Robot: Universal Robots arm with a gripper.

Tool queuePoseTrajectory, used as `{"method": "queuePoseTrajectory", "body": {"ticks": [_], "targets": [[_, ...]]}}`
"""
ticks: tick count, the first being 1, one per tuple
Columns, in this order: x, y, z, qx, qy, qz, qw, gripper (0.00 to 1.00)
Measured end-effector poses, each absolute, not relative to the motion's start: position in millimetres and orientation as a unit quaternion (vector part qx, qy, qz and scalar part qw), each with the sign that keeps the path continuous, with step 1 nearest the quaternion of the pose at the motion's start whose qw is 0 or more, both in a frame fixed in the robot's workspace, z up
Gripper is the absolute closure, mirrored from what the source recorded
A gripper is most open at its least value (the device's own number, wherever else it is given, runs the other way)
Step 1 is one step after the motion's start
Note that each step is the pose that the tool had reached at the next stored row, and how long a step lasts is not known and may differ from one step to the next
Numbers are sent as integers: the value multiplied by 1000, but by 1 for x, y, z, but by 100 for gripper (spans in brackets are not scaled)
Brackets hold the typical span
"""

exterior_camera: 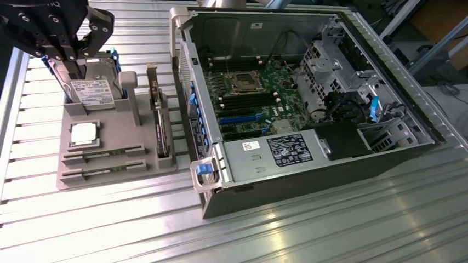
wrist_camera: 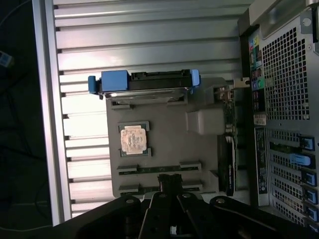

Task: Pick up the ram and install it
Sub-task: 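Reach for the ram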

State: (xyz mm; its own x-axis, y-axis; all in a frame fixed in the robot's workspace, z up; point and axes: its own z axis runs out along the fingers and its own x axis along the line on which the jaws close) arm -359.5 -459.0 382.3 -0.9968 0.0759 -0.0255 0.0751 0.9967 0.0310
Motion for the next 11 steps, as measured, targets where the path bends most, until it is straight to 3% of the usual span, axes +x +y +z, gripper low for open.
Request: {"method": "queuePoseTrajectory", "body": {"ticks": [11], "targets": [[-359,-480,381,38,999,14,13,89]]}}
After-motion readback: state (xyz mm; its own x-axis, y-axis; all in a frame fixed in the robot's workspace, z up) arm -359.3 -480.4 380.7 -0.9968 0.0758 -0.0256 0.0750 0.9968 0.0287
